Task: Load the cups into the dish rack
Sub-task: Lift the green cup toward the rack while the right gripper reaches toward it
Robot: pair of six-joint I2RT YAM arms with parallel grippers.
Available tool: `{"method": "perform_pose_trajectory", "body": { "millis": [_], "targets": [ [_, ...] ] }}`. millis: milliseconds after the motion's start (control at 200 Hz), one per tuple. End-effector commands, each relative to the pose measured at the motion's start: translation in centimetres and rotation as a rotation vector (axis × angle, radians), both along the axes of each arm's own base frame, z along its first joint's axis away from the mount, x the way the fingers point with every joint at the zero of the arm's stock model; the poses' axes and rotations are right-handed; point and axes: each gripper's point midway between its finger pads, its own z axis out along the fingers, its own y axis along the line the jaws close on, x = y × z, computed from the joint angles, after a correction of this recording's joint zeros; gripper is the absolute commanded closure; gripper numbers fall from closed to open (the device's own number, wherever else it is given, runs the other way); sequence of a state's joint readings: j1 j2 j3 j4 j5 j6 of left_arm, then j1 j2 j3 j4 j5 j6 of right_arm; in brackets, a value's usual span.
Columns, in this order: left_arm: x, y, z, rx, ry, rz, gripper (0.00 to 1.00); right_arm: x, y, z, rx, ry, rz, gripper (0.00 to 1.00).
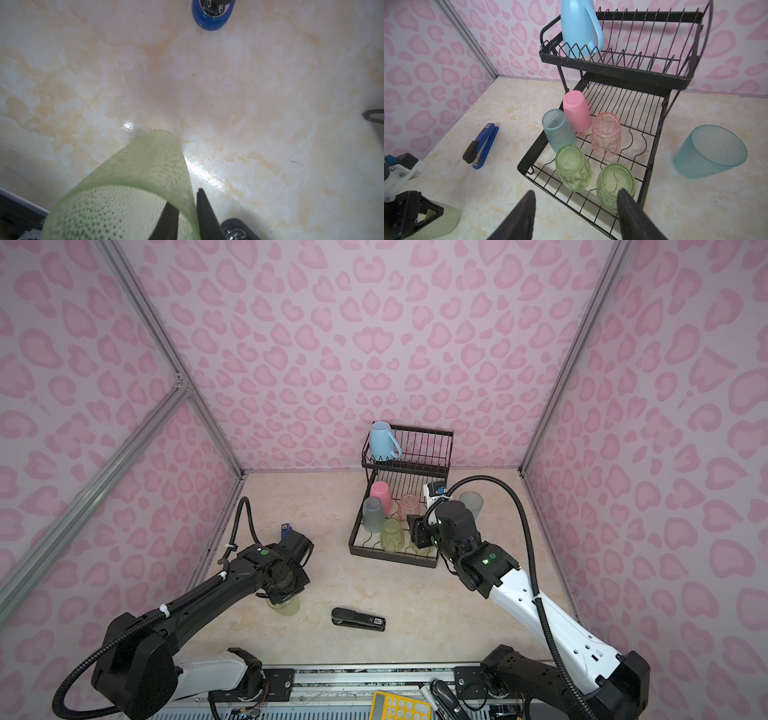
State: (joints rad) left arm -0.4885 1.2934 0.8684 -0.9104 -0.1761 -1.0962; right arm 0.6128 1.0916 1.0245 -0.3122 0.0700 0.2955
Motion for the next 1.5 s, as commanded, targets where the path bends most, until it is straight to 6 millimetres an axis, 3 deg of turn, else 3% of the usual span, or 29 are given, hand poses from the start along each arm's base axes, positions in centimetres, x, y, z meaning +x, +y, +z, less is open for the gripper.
{"method": "perform_pose_trajectory", "body": {
  "millis": [0,515,1000,1260,1495],
  "targets": [
    [0.4,0.2,0.6,0.015,-0.025,-0.010,0.82,0.1,0.0,0.0,0.008,-0.003,-0.004,0.38],
    [1.3,-0.4,2.5,-0.009,-0.080,-0.063,0.89,0.3,0.3,-0.2,0.025,0.015,-0.008,0.39],
    [3.4,-2.4,7.2,-0.097,-0.221,-0.158,0.92,0.8,1.3,-1.8,0.082,0.110,-0.029,0.39],
    [5.2,-4.8,11.6,-0.190,-0.371,-0.278,0.94,1.3,2.5,-3.7,0.162,0.234,-0.062,0.39],
    [6.8,-8.0,16.7,-0.336,-0.581,-0.412,0.94,1.3,3.3,-3.2,0.322,0.322,-0.123,0.39]
  ]
}}
